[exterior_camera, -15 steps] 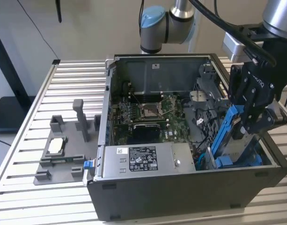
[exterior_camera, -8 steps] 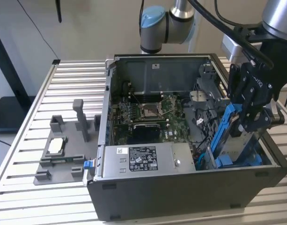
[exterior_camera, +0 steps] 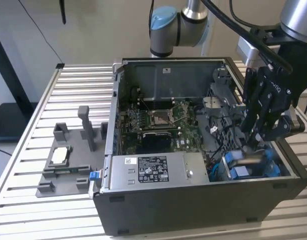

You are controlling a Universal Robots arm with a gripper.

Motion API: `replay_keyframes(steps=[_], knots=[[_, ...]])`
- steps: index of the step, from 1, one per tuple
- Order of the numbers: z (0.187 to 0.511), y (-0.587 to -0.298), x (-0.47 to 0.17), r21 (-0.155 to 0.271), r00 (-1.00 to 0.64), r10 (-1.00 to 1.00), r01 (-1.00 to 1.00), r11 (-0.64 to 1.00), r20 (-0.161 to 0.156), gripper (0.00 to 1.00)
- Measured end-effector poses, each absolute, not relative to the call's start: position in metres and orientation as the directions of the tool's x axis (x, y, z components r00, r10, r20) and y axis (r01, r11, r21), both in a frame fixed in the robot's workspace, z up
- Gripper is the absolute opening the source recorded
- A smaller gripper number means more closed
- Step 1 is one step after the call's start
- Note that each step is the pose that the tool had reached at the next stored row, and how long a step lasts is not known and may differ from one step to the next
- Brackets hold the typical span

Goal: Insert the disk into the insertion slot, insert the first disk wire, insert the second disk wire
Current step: 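Insert the disk into the insertion slot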

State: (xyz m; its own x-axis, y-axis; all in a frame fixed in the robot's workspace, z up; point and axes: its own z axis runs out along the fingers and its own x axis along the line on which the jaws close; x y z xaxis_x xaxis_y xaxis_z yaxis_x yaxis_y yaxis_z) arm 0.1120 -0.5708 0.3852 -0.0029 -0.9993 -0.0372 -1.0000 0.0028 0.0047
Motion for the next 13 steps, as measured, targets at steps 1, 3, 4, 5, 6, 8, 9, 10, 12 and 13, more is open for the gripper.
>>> replay_keyframes(steps=[1, 3, 4, 5, 6, 8, 9, 10, 12, 13], knots=[[0.389, -0.571, 0.112, 0.005, -0.003, -0.999, -1.0, 0.003, -0.038, 0.38], [0.399, -0.57, 0.112, 0.005, -0.003, -0.999, -1.0, 0.003, -0.037, 0.38], [0.403, -0.57, 0.112, 0.005, -0.003, -0.999, -1.0, 0.003, -0.037, 0.38], [0.405, -0.569, 0.112, 0.004, -0.003, -0.999, -1.0, 0.003, -0.037, 0.38], [0.406, -0.569, 0.112, 0.001, -0.003, -0.999, -1.0, 0.003, -0.038, 0.38], [0.406, -0.567, 0.112, -0.012, -0.001, -0.999, -1.0, 0.002, -0.038, 0.38], [0.405, -0.566, 0.112, -0.018, -0.001, -0.999, -1.0, 0.001, -0.038, 0.38], [0.405, -0.565, 0.112, -0.024, 0.001, -0.999, -1.0, 0.0, -0.038, 0.38], [0.404, -0.562, 0.112, -0.036, 0.004, -0.999, -0.999, -0.002, -0.038, 0.38], [0.403, -0.561, 0.112, -0.041, 0.005, -0.999, -0.999, -0.004, -0.038, 0.38]])
